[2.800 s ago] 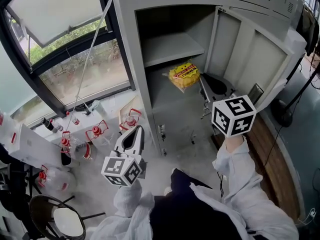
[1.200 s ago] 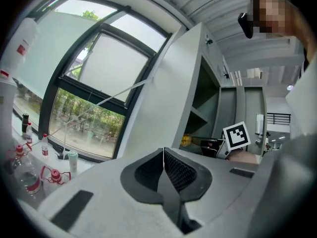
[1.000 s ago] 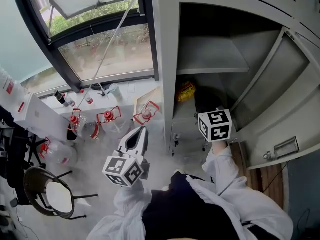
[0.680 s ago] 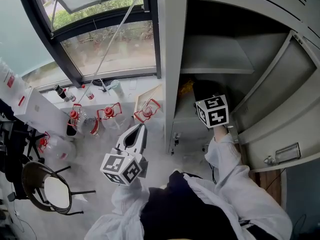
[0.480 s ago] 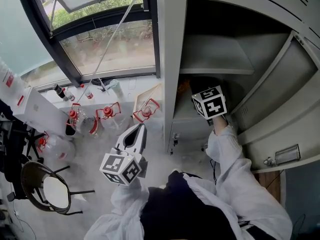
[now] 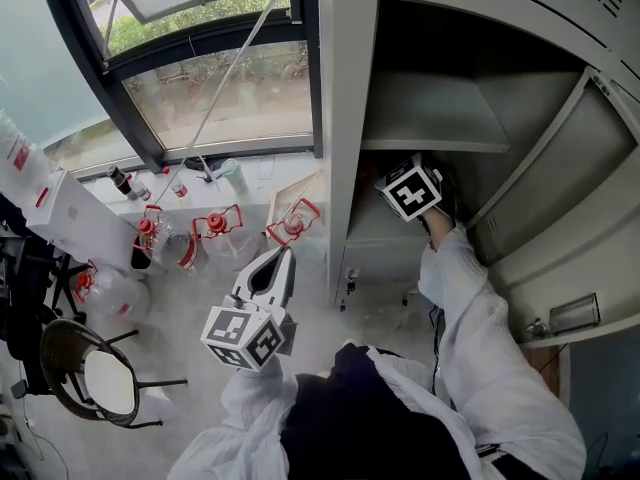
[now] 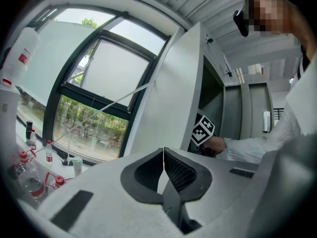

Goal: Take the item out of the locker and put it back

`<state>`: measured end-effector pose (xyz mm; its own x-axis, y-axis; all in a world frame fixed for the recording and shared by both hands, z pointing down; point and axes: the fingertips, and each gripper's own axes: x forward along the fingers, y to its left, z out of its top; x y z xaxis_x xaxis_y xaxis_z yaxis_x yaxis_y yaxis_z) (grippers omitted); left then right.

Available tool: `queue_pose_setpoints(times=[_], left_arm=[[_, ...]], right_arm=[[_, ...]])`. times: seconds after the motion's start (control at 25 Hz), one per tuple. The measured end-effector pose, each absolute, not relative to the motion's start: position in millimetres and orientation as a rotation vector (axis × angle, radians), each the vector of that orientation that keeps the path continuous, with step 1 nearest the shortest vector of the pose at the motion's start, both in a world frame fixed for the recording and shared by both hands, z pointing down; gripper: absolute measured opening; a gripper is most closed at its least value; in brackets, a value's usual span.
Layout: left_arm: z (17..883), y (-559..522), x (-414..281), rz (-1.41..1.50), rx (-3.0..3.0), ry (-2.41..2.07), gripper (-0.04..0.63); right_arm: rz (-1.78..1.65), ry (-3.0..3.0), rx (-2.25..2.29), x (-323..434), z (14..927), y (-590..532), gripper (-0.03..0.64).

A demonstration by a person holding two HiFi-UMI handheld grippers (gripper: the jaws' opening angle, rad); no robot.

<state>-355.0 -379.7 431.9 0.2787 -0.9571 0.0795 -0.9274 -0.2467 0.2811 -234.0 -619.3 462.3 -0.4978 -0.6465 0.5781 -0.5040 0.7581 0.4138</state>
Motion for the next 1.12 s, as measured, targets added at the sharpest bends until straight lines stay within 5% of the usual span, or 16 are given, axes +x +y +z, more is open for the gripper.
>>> queue_pose_setpoints(times=[0.28,0.56,1.12], left_arm=[[429.7,-375.1,-354.1,-0.146,2.287,-1.73,0.009],[427.8,-366.6,-348.4,-0.13,2.308,-1.714,0.009],[426.3,-328.4,-332.4,-0.124,2.357,-1.661,0.009]], right_arm=[[-0.313,-2.205,0.89,-231.2,461.2,-616.7,0.013],[-0.293,-2.222,0.927,-221.3,453.4,-607.9,0.133],[-0.232,-2.318,1.029,-206.8,428.3,-559.0,0.156]])
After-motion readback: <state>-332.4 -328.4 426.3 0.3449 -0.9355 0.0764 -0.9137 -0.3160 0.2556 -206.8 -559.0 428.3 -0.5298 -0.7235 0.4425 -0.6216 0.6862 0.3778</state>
